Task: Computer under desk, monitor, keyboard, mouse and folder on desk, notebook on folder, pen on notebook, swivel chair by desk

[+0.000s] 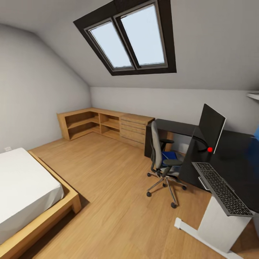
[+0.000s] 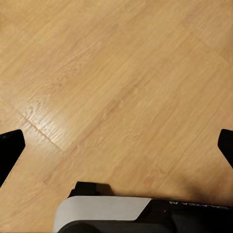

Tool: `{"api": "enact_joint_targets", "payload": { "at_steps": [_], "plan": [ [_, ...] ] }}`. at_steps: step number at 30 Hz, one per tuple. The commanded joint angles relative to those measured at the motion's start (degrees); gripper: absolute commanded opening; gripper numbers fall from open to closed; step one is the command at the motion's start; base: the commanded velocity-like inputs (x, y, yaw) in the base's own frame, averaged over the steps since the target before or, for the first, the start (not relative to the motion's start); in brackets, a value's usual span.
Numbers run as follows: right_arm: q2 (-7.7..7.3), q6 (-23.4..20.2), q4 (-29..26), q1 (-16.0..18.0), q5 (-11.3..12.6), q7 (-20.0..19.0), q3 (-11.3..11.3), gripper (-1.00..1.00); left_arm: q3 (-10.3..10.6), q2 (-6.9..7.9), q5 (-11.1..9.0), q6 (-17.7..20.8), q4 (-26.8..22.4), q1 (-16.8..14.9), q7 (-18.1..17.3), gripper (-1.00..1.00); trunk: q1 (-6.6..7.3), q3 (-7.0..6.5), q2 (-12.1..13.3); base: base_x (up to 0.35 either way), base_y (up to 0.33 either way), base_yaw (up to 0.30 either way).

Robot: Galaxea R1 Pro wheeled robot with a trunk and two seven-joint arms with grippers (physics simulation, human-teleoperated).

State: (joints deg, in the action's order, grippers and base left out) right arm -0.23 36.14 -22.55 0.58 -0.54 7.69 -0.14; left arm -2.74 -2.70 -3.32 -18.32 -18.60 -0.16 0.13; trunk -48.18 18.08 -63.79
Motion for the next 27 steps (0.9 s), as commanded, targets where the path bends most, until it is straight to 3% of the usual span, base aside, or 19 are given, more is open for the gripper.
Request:
{"api": "enact_joint_targets", "payload": {
  "at_steps": [1,10,27],
  "plan": [
    [0.02,0.2,0.0,0.0,-0.1,0.1,0.0,1.00,-0.2,-0.03,-0.4,-0.4,0.2,0.0,-0.1,1.00,0.00,0.06,0.0,0.057,0.243,-0.001],
    [0.11,0.2,0.9,0.0,-0.2,0.1,0.2,1.00,-0.3,-0.07,-0.4,-0.9,0.4,0.0,0.0,1.00,0.00,-0.17,0.0,0.153,0.289,-0.073],
    [0.14,0.2,1.2,0.0,-0.3,0.1,0.2,1.00,-0.5,-0.03,-0.5,-0.9,0.5,0.0,0.0,1.00,0.00,-0.66,0.0,0.247,0.213,-0.210]
  ]
}}
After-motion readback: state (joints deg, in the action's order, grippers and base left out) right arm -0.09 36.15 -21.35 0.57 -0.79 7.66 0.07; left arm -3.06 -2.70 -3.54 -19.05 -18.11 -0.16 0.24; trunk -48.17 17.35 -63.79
